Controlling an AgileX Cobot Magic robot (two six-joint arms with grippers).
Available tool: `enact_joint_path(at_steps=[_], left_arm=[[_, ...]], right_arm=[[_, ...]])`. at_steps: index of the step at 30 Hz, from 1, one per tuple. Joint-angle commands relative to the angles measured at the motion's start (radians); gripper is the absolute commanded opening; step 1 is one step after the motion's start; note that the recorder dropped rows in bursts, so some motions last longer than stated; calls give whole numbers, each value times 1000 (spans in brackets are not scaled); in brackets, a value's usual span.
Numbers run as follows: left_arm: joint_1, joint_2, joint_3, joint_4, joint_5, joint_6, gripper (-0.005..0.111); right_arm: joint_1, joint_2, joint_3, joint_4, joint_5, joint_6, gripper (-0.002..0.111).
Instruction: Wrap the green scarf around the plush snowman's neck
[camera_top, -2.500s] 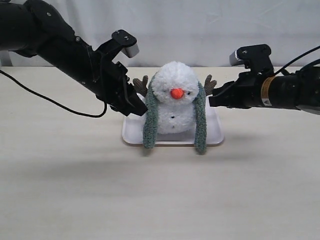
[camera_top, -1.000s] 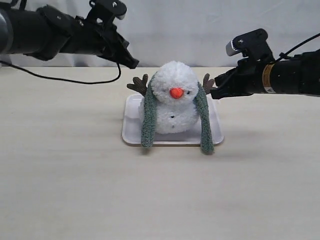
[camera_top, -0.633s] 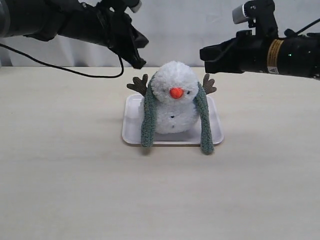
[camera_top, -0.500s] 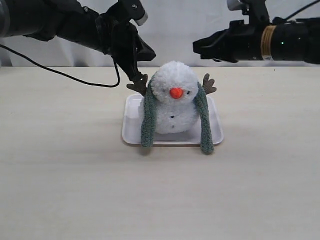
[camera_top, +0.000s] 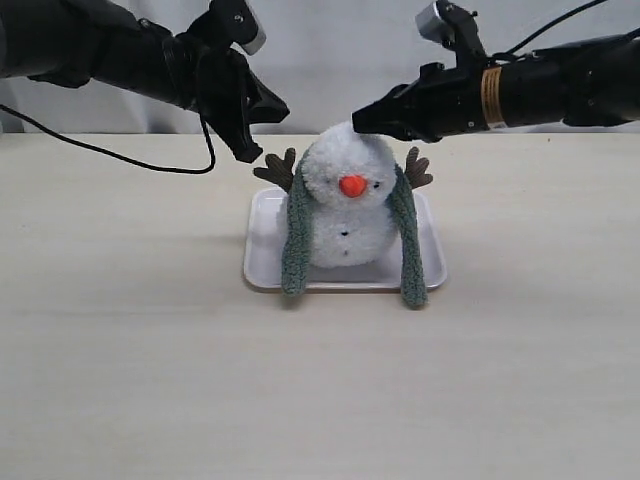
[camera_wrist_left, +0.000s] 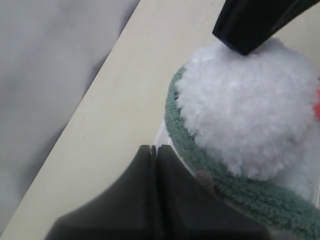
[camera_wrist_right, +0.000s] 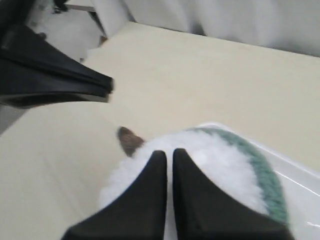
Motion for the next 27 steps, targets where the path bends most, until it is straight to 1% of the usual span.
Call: enact_joint_path(at_steps=[1,4,6,8,9,11,12,14,16,18,19,20,22,24,27], left_arm=[[4,5,-5,-45,-27,23,0],[4,5,-5,-50,-98,-10,0],[4,5,-5,-49,-161,-81,0],[4,5,-5,-40,-225,-169,0],[4,5,-5,-21,-268,-216,0],[4,5,-5,31,-362,-319,0],[6,5,-5,79,-417,-404,0],[15,2,-5,150,-448,-531,0],[31,2,-5,193,-448,-634,0],[43,2,-5,259,-453,-711,0],[48,2,-5,308,-462,-745,0],[57,2,-5,388,-476,-804,0],[76,2,-5,594,-501,-964,0],[112,2,-5,819,-514,-1191,0],[186,2,-5,1118,-507,-1526,0]], right_arm=[[52,-83,51,1,291,-93,4],[95,-166,65,1,470,-121,4],[108,-216,69,1,594,-102,4],[106,-256,79,1,682,-55,4],[102,-272,90,1,709,-38,4],[90,-300,111,1,701,-31,4],[91,-314,125,1,694,-31,4],[91,-343,159,1,697,-42,4],[91,-370,183,1,735,-56,4],[91,-392,201,1,824,-80,4],[91,-399,206,1,871,-97,4],[91,-409,213,1,910,-119,4],[91,-421,219,8,969,-176,4],[91,-425,221,133,1025,-319,4],[91,-425,219,320,1070,-532,4]])
